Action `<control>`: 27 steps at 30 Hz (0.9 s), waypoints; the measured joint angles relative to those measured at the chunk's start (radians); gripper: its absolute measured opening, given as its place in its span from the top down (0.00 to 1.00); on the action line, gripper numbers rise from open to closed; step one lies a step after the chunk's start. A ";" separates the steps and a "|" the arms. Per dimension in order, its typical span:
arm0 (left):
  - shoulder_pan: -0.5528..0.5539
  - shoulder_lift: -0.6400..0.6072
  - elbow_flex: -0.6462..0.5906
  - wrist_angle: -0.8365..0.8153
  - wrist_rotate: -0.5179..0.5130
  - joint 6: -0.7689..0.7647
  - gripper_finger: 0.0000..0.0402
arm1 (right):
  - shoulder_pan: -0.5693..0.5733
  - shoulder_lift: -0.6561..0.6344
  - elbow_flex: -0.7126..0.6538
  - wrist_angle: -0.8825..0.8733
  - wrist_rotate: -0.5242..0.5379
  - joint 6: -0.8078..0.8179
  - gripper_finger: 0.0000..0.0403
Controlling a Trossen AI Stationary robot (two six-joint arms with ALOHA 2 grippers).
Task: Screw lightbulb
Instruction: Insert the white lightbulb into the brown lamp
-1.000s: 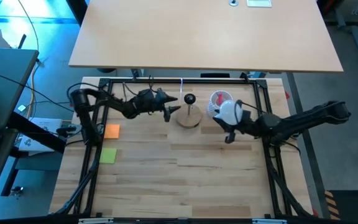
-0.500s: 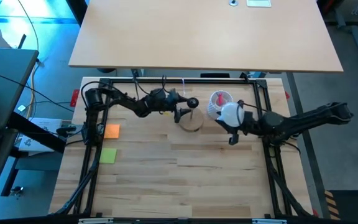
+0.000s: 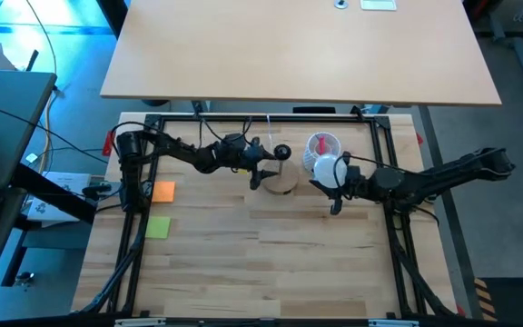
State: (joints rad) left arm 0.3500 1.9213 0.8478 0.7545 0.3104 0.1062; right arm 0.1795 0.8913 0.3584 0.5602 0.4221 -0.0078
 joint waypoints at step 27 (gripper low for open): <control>-0.141 0.008 0.037 0.139 -0.014 -0.194 0.92 | -0.002 0.000 0.000 0.049 -0.062 0.127 0.68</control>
State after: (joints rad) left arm 0.2094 1.9289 0.8852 0.8931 0.2967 -0.0874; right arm 0.1777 0.8917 0.3584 0.6090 0.3605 0.1188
